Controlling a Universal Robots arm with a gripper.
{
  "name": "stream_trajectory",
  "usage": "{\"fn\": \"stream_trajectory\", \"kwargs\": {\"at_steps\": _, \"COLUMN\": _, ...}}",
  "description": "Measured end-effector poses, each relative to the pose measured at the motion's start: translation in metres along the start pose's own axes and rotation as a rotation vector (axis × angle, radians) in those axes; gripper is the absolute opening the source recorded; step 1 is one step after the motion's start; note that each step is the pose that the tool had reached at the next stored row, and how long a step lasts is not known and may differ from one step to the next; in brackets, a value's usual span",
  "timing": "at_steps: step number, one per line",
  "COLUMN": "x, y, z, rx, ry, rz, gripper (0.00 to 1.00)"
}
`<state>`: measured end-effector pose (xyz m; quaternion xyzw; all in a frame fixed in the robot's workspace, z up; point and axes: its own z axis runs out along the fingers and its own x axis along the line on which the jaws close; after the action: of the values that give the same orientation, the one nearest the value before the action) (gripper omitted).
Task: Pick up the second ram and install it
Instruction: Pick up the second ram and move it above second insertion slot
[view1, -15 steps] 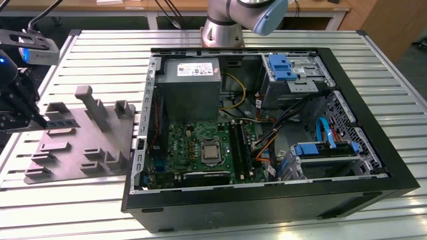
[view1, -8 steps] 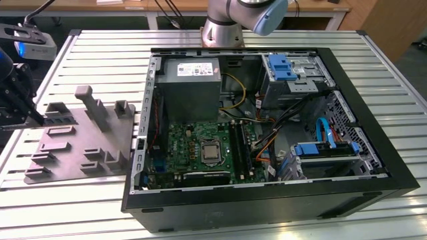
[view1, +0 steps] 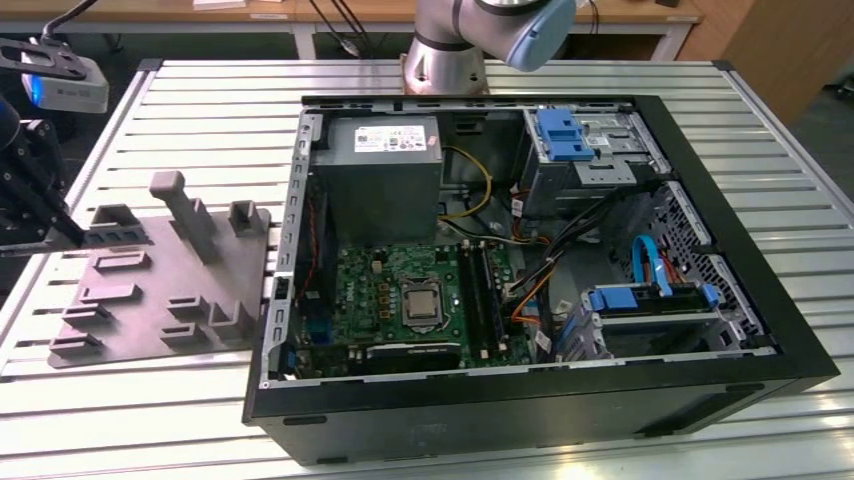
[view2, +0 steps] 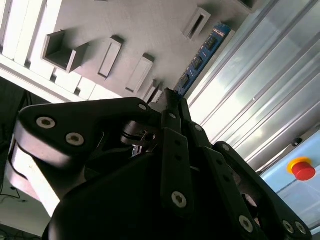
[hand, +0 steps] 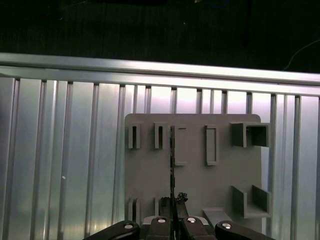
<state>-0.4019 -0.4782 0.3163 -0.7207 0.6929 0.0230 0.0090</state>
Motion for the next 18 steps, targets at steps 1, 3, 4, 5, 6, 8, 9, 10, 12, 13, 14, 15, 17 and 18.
{"fn": "stream_trajectory", "kwargs": {"at_steps": 1, "x": 0.0000, "y": 0.0000, "z": -0.0007, "rx": 0.0001, "ry": -0.0004, "rz": 0.000, "gripper": 0.14}}
{"fn": "stream_trajectory", "kwargs": {"at_steps": 3, "x": -0.0001, "y": 0.0000, "z": -0.0024, "rx": 0.0001, "ry": -0.0015, "rz": 0.000, "gripper": 0.14}}
{"fn": "stream_trajectory", "kwargs": {"at_steps": 4, "x": -0.0002, "y": 0.0001, "z": -0.0035, "rx": 0.0001, "ry": -0.0021, "rz": 0.000, "gripper": 0.14}}
{"fn": "stream_trajectory", "kwargs": {"at_steps": 5, "x": -0.0002, "y": 0.0001, "z": -0.0046, "rx": 0.0002, "ry": -0.0030, "rz": 0.000, "gripper": 0.14}}
{"fn": "stream_trajectory", "kwargs": {"at_steps": 6, "x": -0.0003, "y": 0.0001, "z": -0.0060, "rx": 0.0003, "ry": -0.0036, "rz": 0.000, "gripper": 0.14}}
{"fn": "stream_trajectory", "kwargs": {"at_steps": 8, "x": -0.0004, "y": 0.0002, "z": -0.0093, "rx": 0.0002, "ry": -0.0045, "rz": 0.000, "gripper": 0.14}}
{"fn": "stream_trajectory", "kwargs": {"at_steps": 9, "x": -0.0005, "y": 0.0002, "z": -0.0107, "rx": 0.0003, "ry": -0.0051, "rz": 0.000, "gripper": 0.14}}
{"fn": "stream_trajectory", "kwargs": {"at_steps": 10, "x": -0.0005, "y": 0.0002, "z": -0.0118, "rx": 0.0002, "ry": -0.0060, "rz": 0.000, "gripper": 0.14}}
{"fn": "stream_trajectory", "kwargs": {"at_steps": 12, "x": -0.0006, "y": 0.0003, "z": -0.0138, "rx": 0.0004, "ry": -0.0082, "rz": 0.000, "gripper": 0.14}}
{"fn": "stream_trajectory", "kwargs": {"at_steps": 13, "x": -0.0007, "y": 0.0003, "z": -0.0150, "rx": 0.0004, "ry": -0.0087, "rz": 0.000, "gripper": 0.14}}
{"fn": "stream_trajectory", "kwargs": {"at_steps": 14, "x": -0.0007, "y": 0.0003, "z": -0.0161, "rx": 0.0005, "ry": -0.0094, "rz": 0.000, "gripper": 0.14}}
{"fn": "stream_trajectory", "kwargs": {"at_steps": 15, "x": -0.0008, "y": 0.0003, "z": -0.0173, "rx": 0.0003, "ry": -0.0102, "rz": 0.000, "gripper": 0.14}}
{"fn": "stream_trajectory", "kwargs": {"at_steps": 17, "x": -0.0008, "y": 0.0003, "z": -0.0193, "rx": 0.0006, "ry": -0.0136, "rz": 0.000, "gripper": 0.14}}
{"fn": "stream_trajectory", "kwargs": {"at_steps": 18, "x": -0.0009, "y": 0.0004, "z": -0.0207, "rx": 0.0006, "ry": -0.0156, "rz": 0.000, "gripper": 0.14}}
